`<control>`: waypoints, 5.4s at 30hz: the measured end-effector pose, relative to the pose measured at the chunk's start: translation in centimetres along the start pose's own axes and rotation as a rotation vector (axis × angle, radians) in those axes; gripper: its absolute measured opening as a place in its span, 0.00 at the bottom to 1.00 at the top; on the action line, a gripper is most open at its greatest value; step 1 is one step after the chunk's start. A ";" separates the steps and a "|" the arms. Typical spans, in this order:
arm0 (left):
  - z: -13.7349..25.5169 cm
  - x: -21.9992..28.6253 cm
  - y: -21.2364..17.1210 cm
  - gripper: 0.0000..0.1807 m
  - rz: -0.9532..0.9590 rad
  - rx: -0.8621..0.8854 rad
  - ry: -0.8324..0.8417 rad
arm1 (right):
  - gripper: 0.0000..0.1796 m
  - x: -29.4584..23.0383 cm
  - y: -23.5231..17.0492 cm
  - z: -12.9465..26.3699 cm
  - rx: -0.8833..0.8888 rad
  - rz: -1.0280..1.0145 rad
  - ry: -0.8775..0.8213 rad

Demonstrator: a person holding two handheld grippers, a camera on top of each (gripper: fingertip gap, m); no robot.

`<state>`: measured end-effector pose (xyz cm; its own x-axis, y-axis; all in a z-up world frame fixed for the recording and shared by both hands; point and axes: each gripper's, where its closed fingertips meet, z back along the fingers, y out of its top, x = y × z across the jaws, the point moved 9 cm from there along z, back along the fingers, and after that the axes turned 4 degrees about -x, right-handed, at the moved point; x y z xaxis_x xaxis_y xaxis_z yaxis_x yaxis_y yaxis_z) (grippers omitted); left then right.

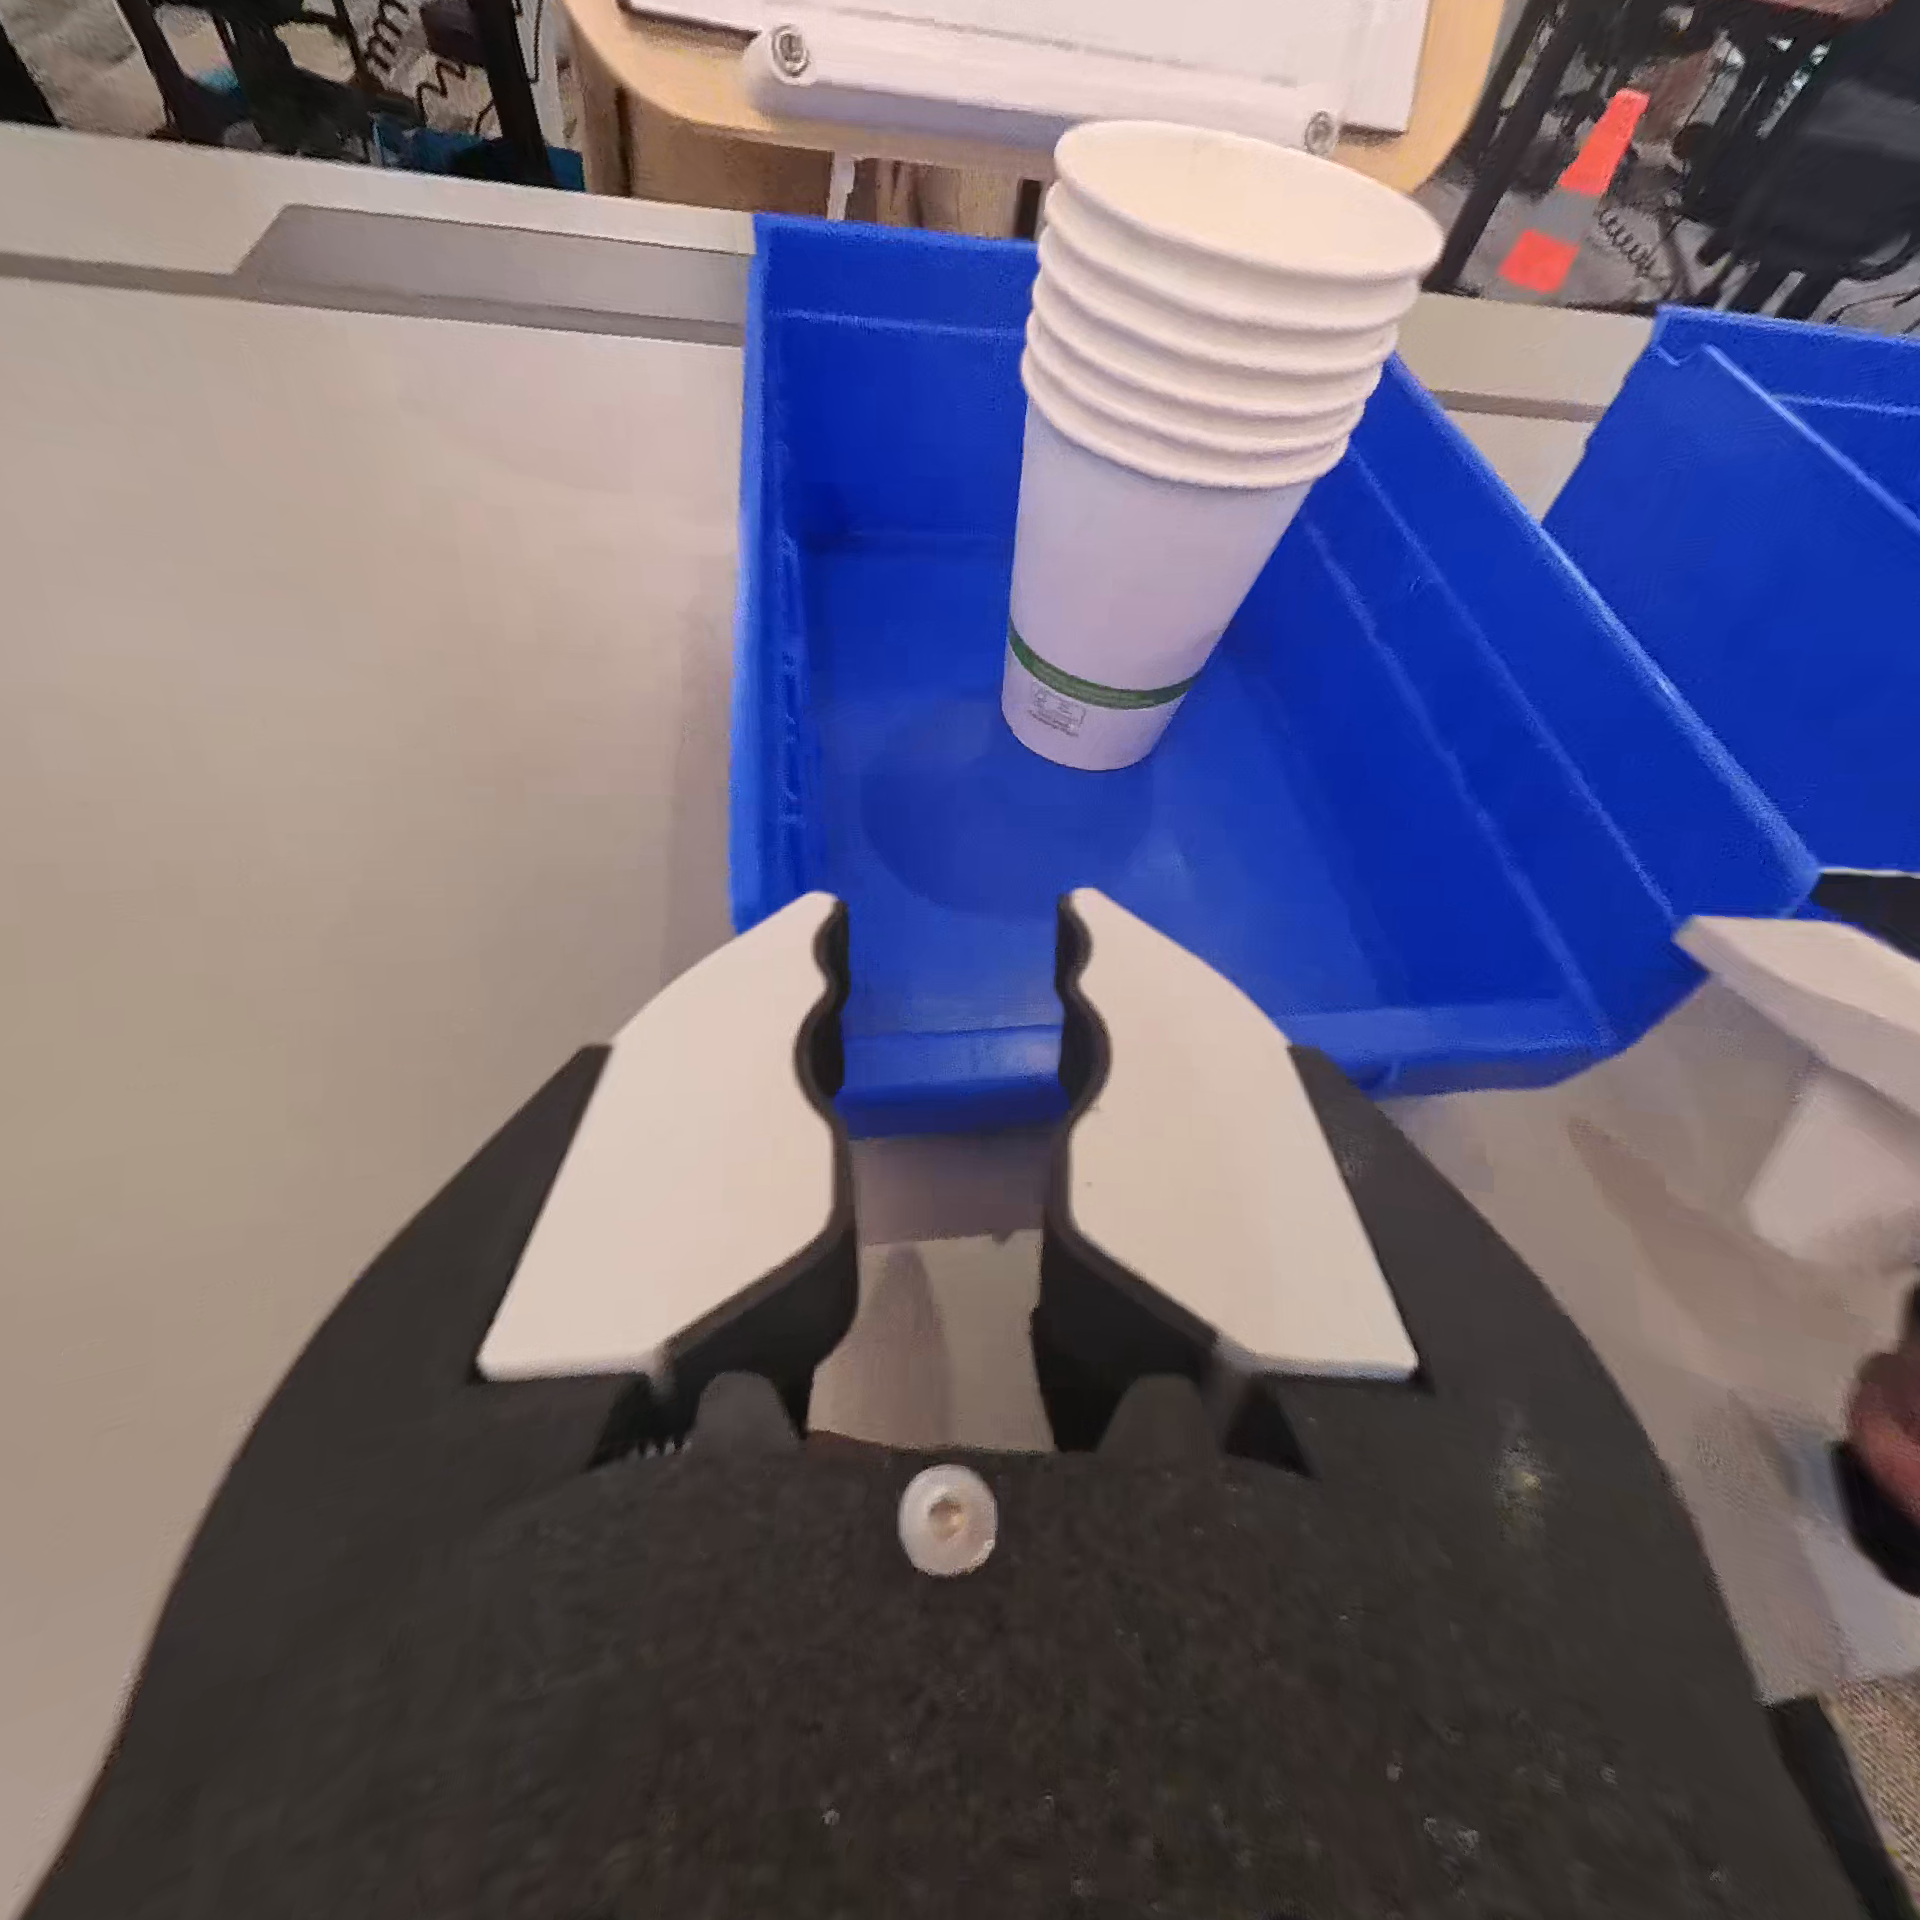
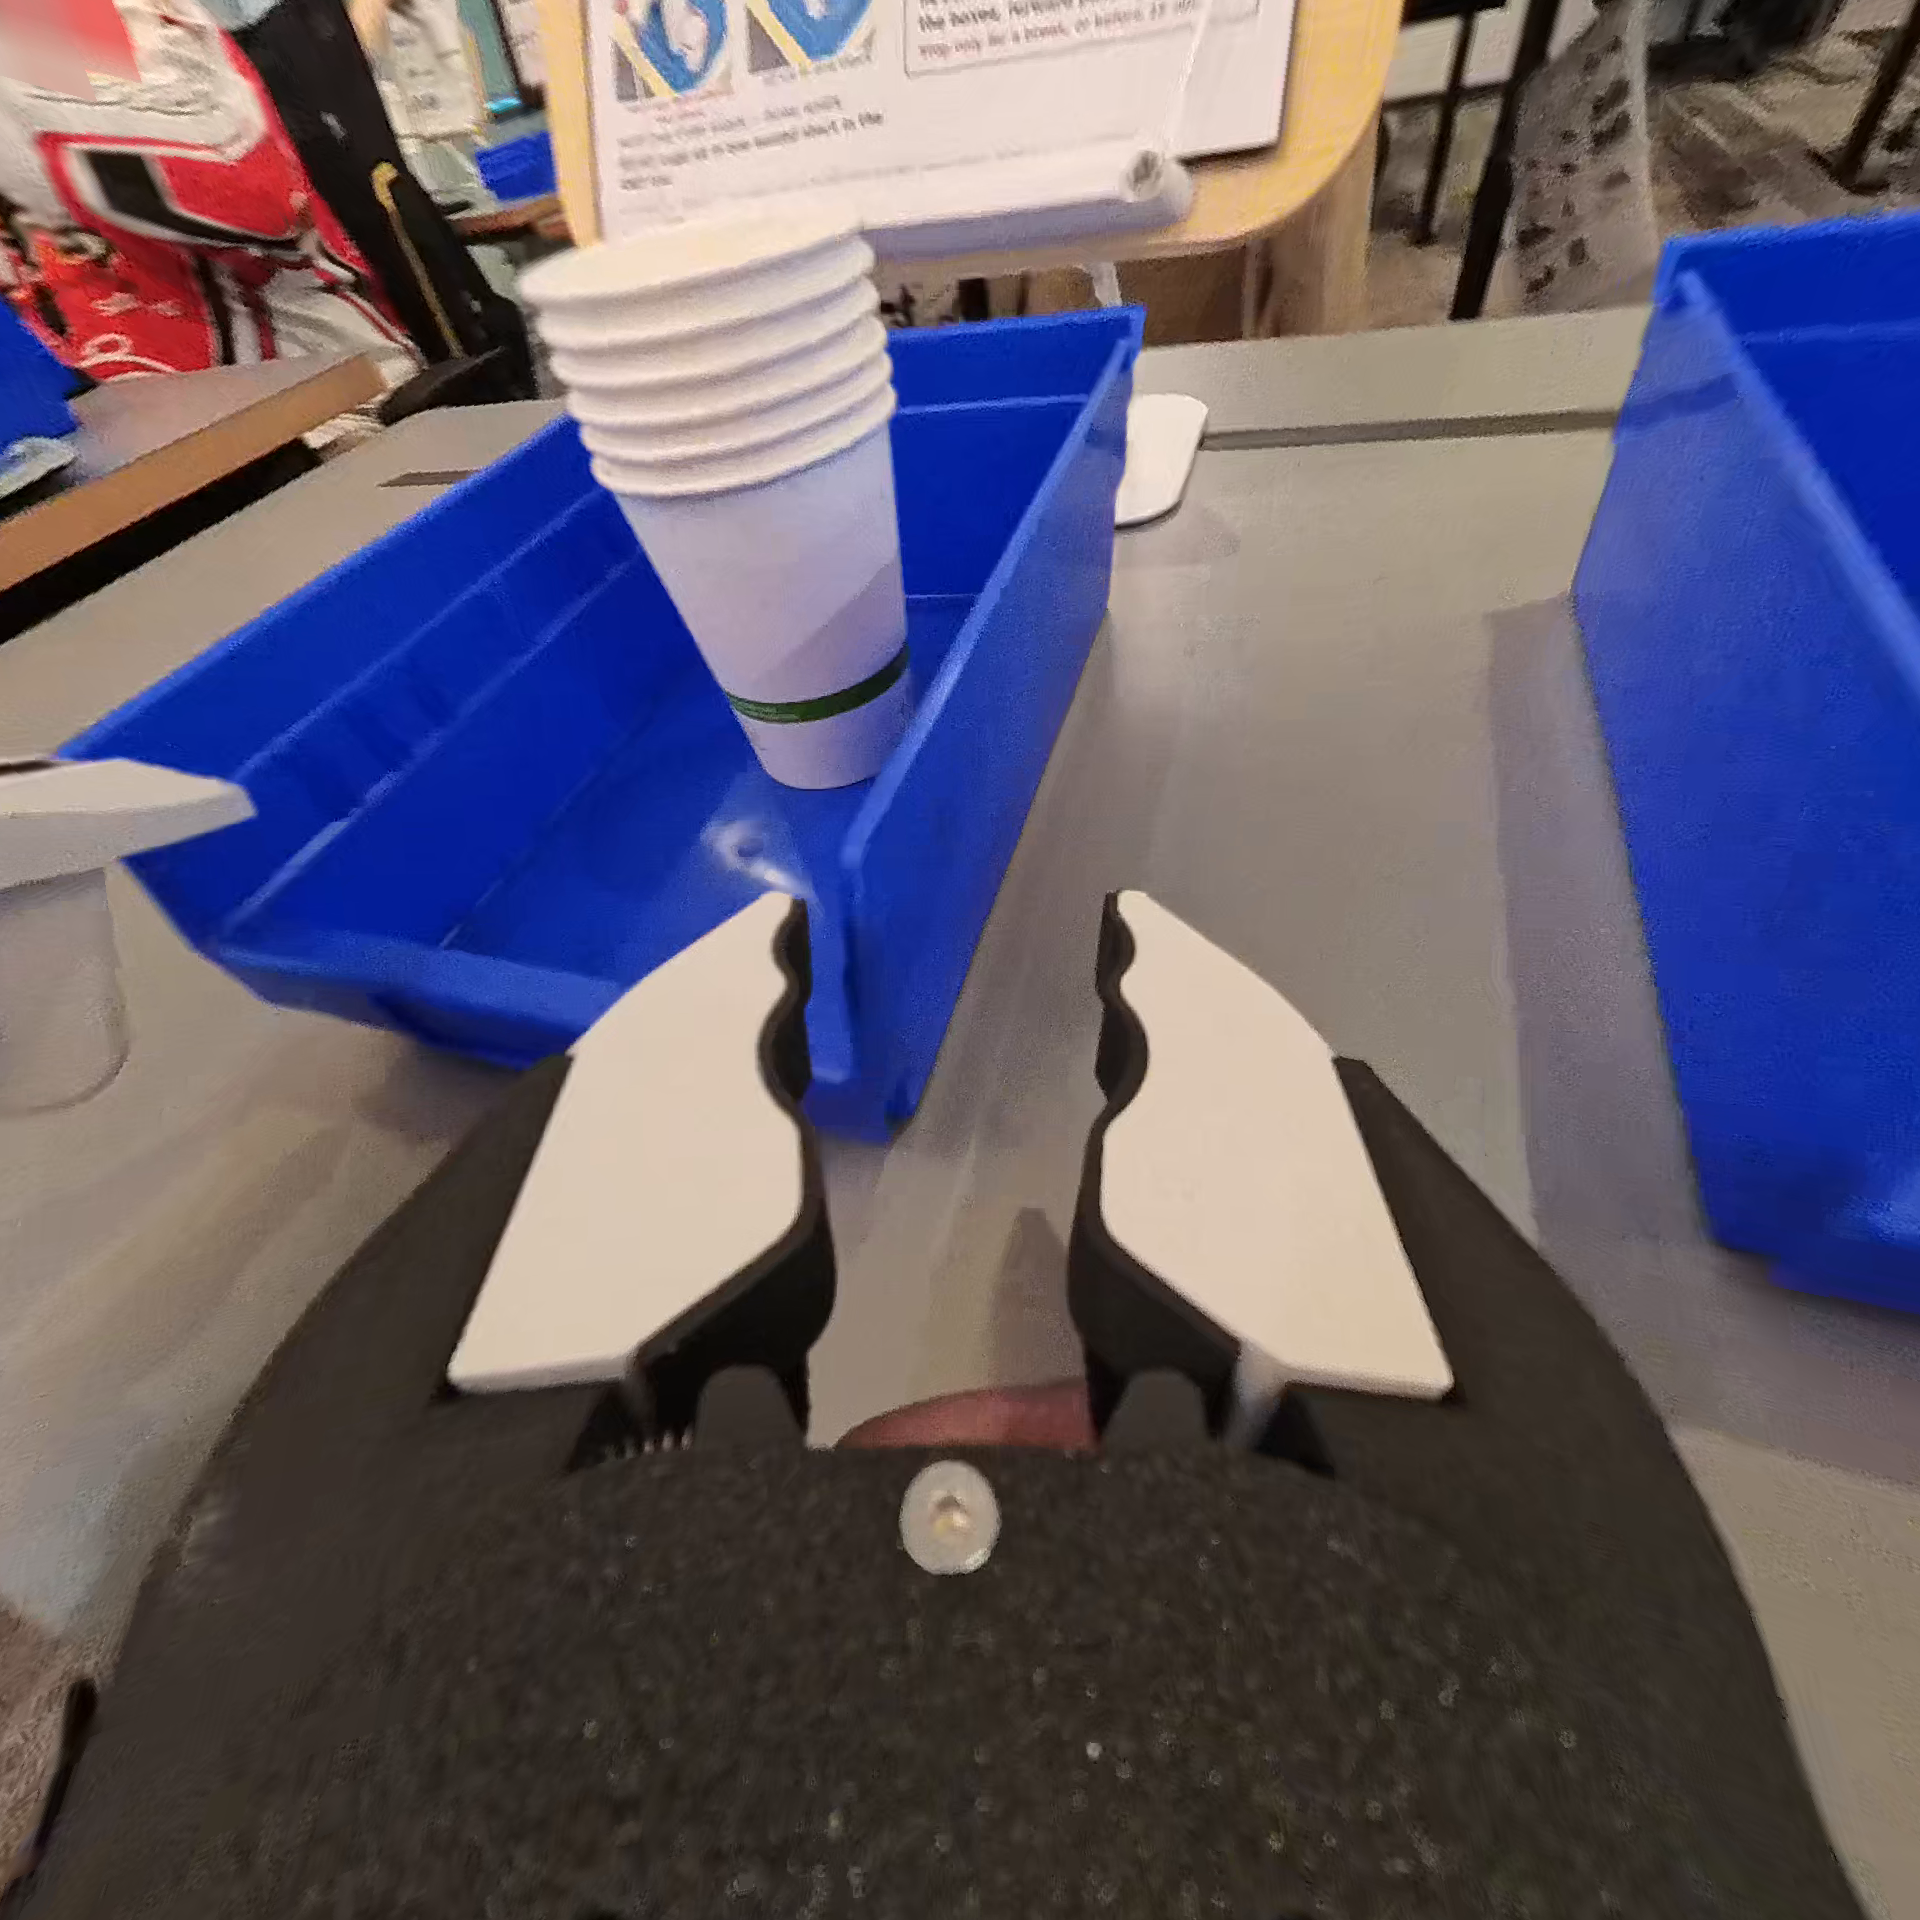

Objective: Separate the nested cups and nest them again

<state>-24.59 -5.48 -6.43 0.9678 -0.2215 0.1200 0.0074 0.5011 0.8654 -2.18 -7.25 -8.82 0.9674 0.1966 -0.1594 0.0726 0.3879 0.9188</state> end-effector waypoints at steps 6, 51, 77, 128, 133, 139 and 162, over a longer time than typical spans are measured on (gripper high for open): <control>3.5 -0.4 1.1 0.22 -0.072 0.193 0.100 | 0.27 -2.4 0.4 -2.1 -0.030 0.004 0.017; 1.1 -28.7 -0.6 0.02 -0.033 0.054 0.209 | 0.05 -25.9 -0.1 -13.4 -0.051 0.087 0.048; 2.6 -0.7 -2.0 0.39 0.066 0.098 -0.189 | 0.37 5.1 1.7 4.8 -0.042 0.202 0.140; -15.0 -22.3 10.6 0.53 -0.098 -0.068 -0.050 | 0.30 6.7 -0.6 4.8 -0.104 0.072 0.160; -16.0 -22.2 10.9 0.52 -0.117 0.000 -0.079 | 0.30 6.6 -0.8 4.6 -0.114 0.068 0.172; -13.9 -22.2 11.6 0.51 -0.076 0.035 -0.171 | 0.29 6.4 -0.8 4.8 -0.114 0.073 0.177; -8.6 3.7 10.0 0.51 -0.485 0.069 -0.962 | 0.16 -0.3 21.0 0.1 -0.348 1.147 0.841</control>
<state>-18.79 5.86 -1.52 0.2617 -0.9631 0.0625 0.2933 0.1411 0.9456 -0.94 0.75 10.59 0.0201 0.9497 0.3126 -0.8021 -0.1714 0.5720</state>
